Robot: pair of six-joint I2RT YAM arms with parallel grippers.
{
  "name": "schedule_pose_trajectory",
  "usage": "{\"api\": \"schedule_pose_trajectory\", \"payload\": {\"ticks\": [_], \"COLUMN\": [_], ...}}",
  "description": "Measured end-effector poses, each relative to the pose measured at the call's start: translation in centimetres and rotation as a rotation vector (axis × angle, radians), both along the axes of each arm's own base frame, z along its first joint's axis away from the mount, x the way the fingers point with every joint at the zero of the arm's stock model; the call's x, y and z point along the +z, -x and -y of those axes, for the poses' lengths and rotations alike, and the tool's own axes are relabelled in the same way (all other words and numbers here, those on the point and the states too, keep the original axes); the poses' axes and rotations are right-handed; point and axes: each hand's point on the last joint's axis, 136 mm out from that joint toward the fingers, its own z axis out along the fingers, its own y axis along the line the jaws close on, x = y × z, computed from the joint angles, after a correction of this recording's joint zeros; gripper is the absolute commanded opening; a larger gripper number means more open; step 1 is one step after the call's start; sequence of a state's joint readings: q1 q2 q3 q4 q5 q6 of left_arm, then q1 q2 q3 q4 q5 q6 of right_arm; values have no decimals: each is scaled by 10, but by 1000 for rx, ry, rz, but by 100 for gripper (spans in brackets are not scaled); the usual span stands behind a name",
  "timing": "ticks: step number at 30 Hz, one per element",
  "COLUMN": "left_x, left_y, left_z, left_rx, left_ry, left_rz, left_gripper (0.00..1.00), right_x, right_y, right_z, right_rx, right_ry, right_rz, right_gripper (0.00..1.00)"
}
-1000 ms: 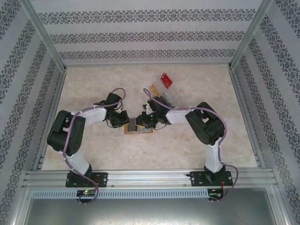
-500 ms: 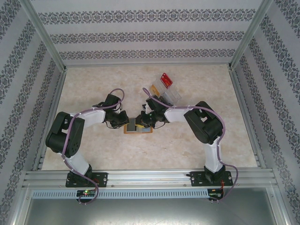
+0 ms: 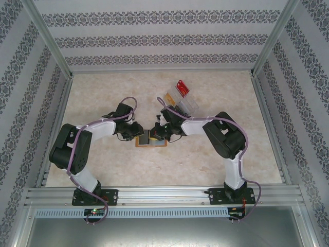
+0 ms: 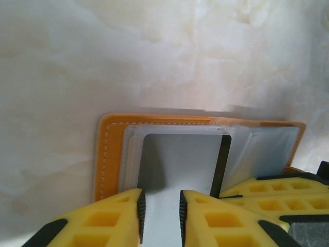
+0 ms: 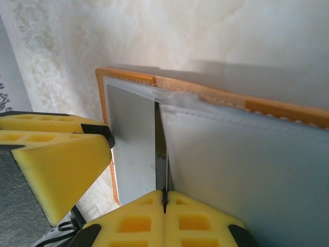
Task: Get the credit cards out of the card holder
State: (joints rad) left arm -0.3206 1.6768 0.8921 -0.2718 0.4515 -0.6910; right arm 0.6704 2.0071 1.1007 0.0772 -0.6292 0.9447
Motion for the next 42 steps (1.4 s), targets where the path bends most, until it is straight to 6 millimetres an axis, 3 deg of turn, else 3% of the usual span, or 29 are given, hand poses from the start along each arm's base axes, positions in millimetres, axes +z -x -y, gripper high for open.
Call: {"api": "schedule_pose_trajectory", "payload": {"ticks": [6, 11, 17, 26, 34, 35, 38, 42], "left_x": [20, 33, 21, -2, -6, -6, -7, -9], "left_y": [-3, -3, 9, 14, 16, 16, 16, 16], "left_z": [4, 4, 9, 9, 9, 9, 9, 9], "left_rx": [-12, -11, -26, -28, -28, -28, -28, -28], "left_ry": [11, 21, 59, 48, 44, 44, 44, 43], "left_rz": [27, 53, 8, -60, -70, -70, -73, -76], "left_gripper": [33, 27, 20, 19, 17, 17, 16, 15], "right_x": [2, 0, -1, -3, -2, -2, -2, 0], "right_y": [2, 2, 1, -1, -2, -2, -2, -2], "right_z": [9, 12, 15, 20, 27, 27, 27, 25], "right_rx": [-10, -16, -12, -19, -35, -35, -37, -33], "right_ry": [1, 11, 26, 48, 64, 62, 61, 52], "right_rz": [4, 11, 33, 47, 54, 56, 53, 55], "right_gripper": [0, 0, 0, 0, 0, 2, 19, 23]}}
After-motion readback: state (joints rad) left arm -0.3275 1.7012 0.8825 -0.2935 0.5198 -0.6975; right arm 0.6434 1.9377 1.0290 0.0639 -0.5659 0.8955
